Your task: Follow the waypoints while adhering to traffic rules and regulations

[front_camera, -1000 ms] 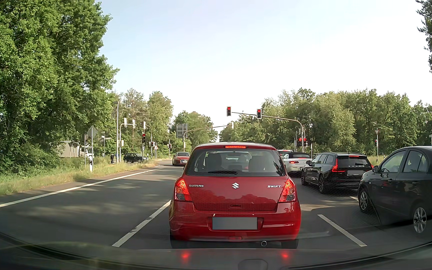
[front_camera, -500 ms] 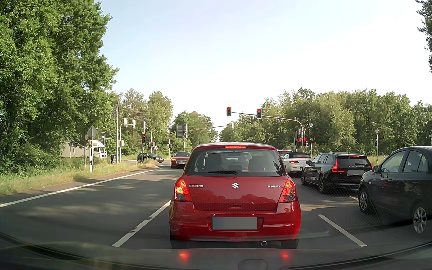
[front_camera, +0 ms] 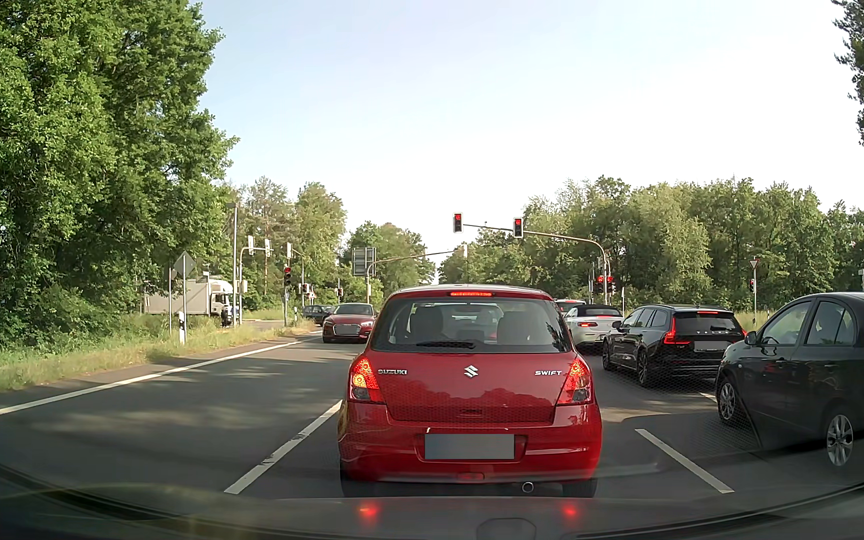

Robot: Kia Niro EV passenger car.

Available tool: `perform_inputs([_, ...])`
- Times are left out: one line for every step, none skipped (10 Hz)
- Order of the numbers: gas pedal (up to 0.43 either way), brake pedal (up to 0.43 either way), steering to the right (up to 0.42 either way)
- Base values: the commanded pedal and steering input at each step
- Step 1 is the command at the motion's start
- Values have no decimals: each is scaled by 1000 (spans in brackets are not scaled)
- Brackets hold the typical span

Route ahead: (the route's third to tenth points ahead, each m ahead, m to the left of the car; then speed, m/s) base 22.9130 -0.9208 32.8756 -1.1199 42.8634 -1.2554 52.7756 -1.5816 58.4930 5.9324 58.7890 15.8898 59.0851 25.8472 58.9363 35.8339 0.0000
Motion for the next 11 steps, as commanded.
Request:
perform_inputs([0, 268, 0])
perform_inputs([0, 268, 0])
perform_inputs([0, 268, 0])
perform_inputs([0, 268, 0])
perform_inputs([0, 268, 0])
perform_inputs([0, 268, 0])
perform_inputs([0, 268, 0])
perform_inputs([0, 268, 0])
perform_inputs([0, 268, 0])
perform_inputs([0, 268, 0])
perform_inputs([0, 268, 0])
